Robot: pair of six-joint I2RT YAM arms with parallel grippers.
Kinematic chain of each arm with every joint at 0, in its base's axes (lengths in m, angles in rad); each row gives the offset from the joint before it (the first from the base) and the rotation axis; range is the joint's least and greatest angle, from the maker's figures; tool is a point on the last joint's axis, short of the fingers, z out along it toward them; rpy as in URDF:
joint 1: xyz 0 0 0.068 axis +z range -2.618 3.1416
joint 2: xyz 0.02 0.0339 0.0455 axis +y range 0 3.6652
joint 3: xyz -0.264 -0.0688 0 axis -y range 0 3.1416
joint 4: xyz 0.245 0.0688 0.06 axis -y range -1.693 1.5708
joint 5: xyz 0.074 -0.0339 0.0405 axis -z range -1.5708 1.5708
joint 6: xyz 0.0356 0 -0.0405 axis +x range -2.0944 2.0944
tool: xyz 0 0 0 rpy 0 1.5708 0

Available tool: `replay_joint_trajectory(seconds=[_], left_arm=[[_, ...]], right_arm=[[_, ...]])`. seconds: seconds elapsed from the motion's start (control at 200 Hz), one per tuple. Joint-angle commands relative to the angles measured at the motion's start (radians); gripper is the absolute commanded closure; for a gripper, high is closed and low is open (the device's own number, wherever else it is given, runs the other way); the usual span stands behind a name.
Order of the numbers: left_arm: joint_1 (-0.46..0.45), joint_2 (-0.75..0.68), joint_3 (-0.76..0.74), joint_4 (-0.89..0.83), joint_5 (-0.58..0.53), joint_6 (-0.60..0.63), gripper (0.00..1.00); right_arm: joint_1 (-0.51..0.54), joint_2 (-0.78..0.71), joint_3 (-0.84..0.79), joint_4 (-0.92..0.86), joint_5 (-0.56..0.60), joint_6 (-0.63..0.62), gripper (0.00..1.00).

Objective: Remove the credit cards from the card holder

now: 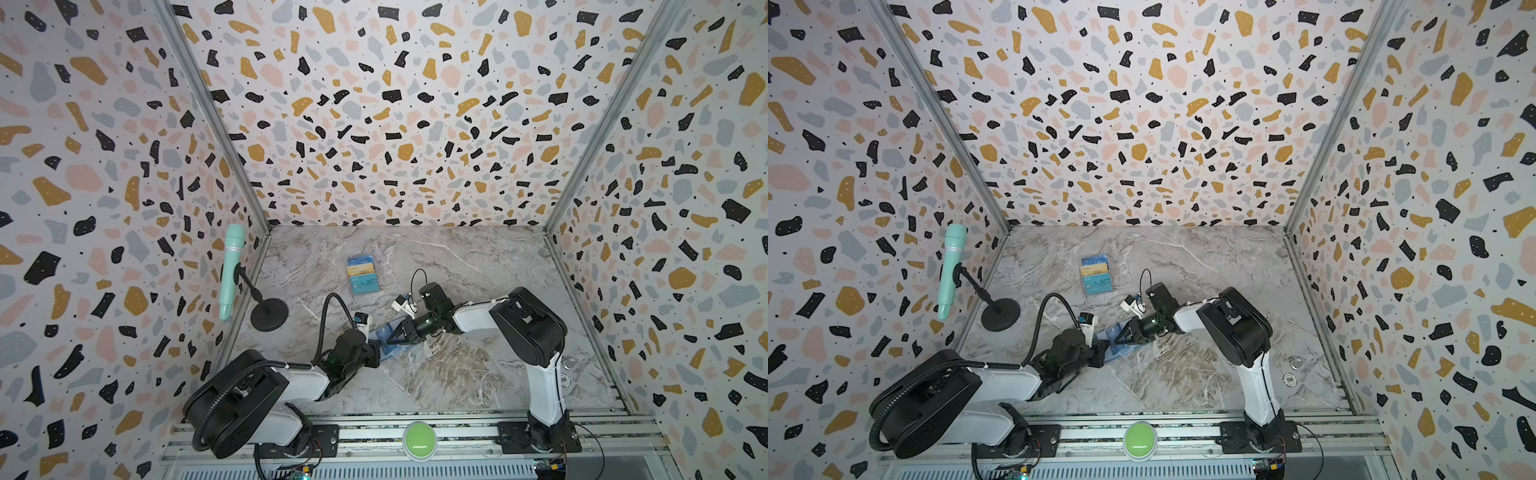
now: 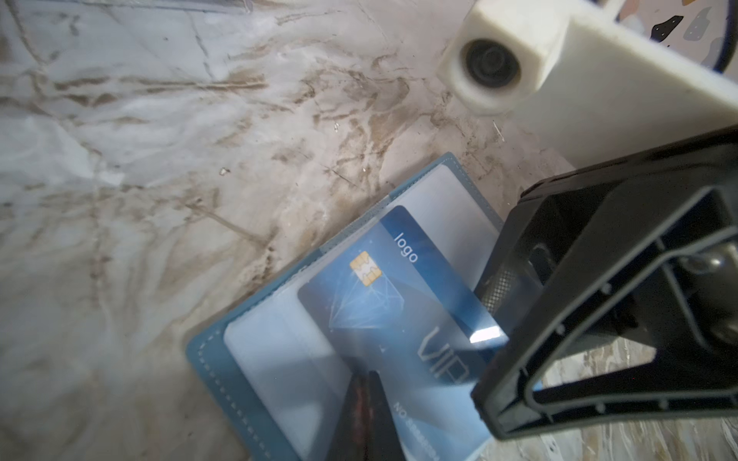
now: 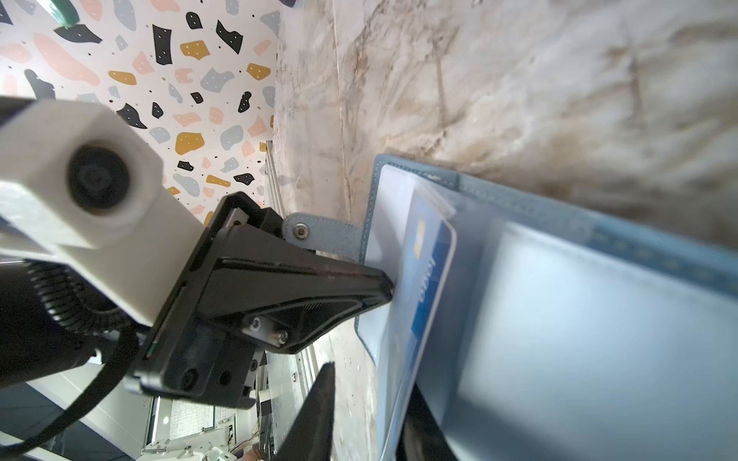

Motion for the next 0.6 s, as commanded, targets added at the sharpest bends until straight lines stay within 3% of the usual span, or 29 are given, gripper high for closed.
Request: replay_joint_trajectory(seconds=[0.0, 0.596], left_arm=[[0.006, 0.03, -0.027, -0.04, 0.011, 0.019, 1.0], [0.006, 0.024, -0.027, -0.049, 0.008, 0.024, 1.0]], right_arm=[[-0.006, -0.07, 0.001, 0.015, -0.008, 0.0, 0.73], [-0.039, -0.1, -0.027, -0.025, 0.04, -0.03, 0.82]])
